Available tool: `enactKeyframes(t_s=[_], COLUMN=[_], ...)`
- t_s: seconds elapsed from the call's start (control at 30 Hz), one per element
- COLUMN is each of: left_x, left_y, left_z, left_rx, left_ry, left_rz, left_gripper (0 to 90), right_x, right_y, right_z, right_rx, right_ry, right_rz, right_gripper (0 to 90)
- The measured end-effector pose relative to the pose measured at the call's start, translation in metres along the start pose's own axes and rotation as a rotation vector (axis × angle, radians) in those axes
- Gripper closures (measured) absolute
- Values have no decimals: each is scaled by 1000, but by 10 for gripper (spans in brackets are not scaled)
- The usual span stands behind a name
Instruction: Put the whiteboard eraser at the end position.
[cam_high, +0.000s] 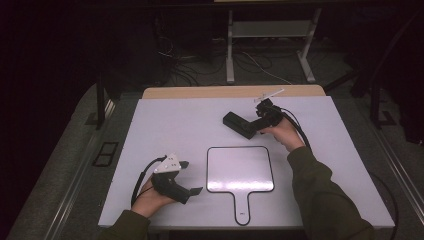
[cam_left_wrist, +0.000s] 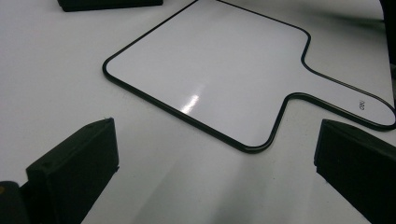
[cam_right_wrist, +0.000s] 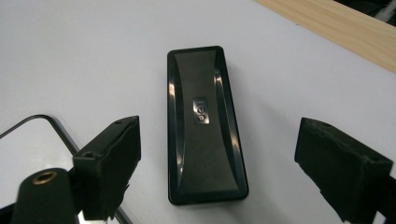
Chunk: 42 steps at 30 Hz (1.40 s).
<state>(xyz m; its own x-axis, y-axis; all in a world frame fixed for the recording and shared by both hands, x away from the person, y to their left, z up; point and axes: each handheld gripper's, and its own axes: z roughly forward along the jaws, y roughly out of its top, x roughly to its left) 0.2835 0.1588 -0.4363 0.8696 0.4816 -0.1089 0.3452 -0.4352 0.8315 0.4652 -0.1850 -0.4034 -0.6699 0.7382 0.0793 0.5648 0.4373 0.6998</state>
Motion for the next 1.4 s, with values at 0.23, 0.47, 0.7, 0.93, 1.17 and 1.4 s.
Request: enactKeyframes(t_s=[0.23, 0.47, 0.7, 0.93, 1.17, 1.4], left_x=[1, 1, 1, -2, -3, -4], left_y=[0, 0, -1, -2, -2, -2], left_z=[1, 0, -1, -1, -2, -2], left_rx=[-3, -3, -5, -4, 6, 5], left_ry=[9, 12, 15, 15, 14, 13], left_rz=[-2, 0, 4, 0, 9, 8], left_gripper=[0, 0, 0, 0, 0, 0], right_x=[5, 13, 18, 24, 28, 32], right_y=[-9, -19, -33, -51, -71, -88], right_z=[-13, -24, -33, -44, -52, -66], right_rx=[-29, -58, -65, -74, -63, -81], right_ry=[24, 37, 39, 40, 22, 25], right_rz=[12, 12, 19, 33, 24, 23], right_gripper=[131, 131, 132, 132, 132, 132])
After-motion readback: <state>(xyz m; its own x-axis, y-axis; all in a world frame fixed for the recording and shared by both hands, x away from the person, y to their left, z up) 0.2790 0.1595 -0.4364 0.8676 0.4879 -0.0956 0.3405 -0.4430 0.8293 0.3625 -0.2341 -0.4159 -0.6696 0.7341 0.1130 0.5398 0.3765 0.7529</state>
